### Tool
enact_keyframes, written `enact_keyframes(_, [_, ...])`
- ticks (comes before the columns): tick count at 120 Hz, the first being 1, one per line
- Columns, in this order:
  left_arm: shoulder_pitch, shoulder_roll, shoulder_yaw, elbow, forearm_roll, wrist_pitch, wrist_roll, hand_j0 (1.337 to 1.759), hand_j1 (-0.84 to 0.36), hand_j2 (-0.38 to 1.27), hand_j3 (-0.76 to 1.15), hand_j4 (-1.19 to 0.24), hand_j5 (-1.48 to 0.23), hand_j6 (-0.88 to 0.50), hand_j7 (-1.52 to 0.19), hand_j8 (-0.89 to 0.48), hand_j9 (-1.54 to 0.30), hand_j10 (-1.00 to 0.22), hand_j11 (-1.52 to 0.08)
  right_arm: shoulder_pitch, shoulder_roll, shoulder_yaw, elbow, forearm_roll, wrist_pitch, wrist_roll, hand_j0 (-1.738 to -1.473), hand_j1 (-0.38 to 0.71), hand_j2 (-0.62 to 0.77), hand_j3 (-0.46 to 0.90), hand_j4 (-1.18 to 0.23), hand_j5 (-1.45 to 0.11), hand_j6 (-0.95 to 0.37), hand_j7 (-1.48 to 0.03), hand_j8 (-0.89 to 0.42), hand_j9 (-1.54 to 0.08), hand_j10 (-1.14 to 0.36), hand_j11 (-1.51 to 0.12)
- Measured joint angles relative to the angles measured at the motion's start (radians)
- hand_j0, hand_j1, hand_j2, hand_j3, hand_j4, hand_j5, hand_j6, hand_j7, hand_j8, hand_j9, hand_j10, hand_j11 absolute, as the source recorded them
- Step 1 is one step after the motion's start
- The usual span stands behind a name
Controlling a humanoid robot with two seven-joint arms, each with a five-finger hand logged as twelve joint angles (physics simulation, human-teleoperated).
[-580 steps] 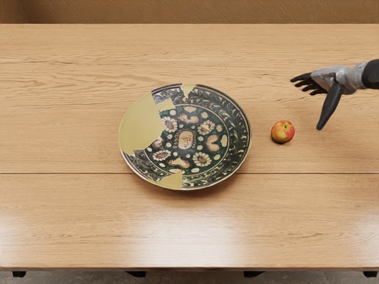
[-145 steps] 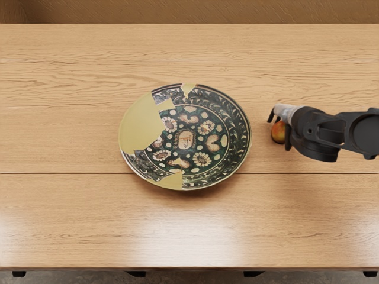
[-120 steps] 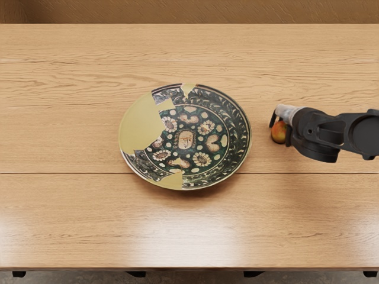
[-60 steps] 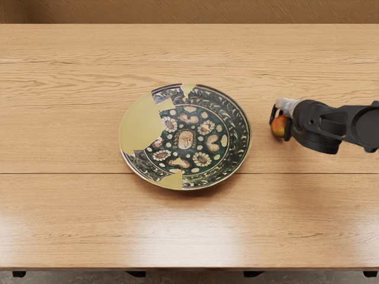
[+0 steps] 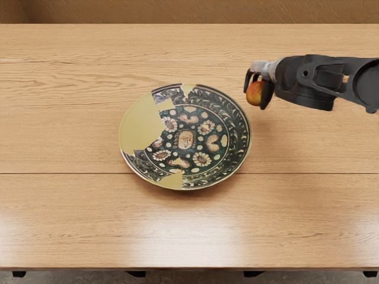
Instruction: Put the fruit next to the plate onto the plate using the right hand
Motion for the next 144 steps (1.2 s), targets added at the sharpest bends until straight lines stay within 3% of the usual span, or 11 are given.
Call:
enact_keyframes(35, [0.0, 0.0, 0.0, 0.0, 0.0, 0.0, 0.0, 1.658, 0.35, 0.0, 0.0, 0.0, 0.0, 0.0, 0.0, 0.0, 0.0, 0.0, 0.0, 0.031, 0.141, 0.063, -0.006, 0.021, 0.014, 0.001, -1.646, 0.24, 0.03, 0.0, -0.46, -1.06, -0.31, -0.98, -0.31, -0.99, -0.7, -0.97])
enact_keyframes(59, [0.0, 0.0, 0.0, 0.0, 0.0, 0.0, 0.0, 1.658, 0.35, 0.0, 0.0, 0.0, 0.0, 0.0, 0.0, 0.0, 0.0, 0.0, 0.0, 0.026, 0.18, 0.087, -0.007, 0.02, 0.012, 0.001, -1.646, 0.25, 0.04, 0.0, -0.47, -1.05, -0.32, -0.98, -0.32, -1.0, -0.69, -0.98])
enact_keyframes(117, [0.0, 0.0, 0.0, 0.0, 0.0, 0.0, 0.0, 1.658, 0.35, 0.0, 0.0, 0.0, 0.0, 0.0, 0.0, 0.0, 0.0, 0.0, 0.0, -0.086, 0.261, 0.082, -0.05, 0.009, -0.003, 0.001, -1.649, 0.25, 0.05, 0.0, -0.52, -0.94, -0.36, -0.89, -0.37, -0.92, -0.72, -0.9])
enact_keyframes(129, [0.0, 0.0, 0.0, 0.0, 0.0, 0.0, 0.0, 1.658, 0.35, 0.0, 0.0, 0.0, 0.0, 0.0, 0.0, 0.0, 0.0, 0.0, 0.0, -0.09, 0.265, 0.085, -0.054, 0.012, -0.004, 0.002, -1.652, 0.2, 0.02, 0.0, -0.48, -0.79, -0.37, -0.76, -0.38, -0.78, -0.61, -0.76])
enact_keyframes(144, [0.0, 0.0, 0.0, 0.0, 0.0, 0.0, 0.0, 1.658, 0.35, 0.0, 0.0, 0.0, 0.0, 0.0, 0.0, 0.0, 0.0, 0.0, 0.0, -0.082, 0.262, 0.13, -0.048, 0.019, 0.002, 0.002, -1.655, -0.02, 0.01, 0.0, -0.29, -0.47, -0.23, -0.45, -0.24, -0.46, -0.36, -0.45])
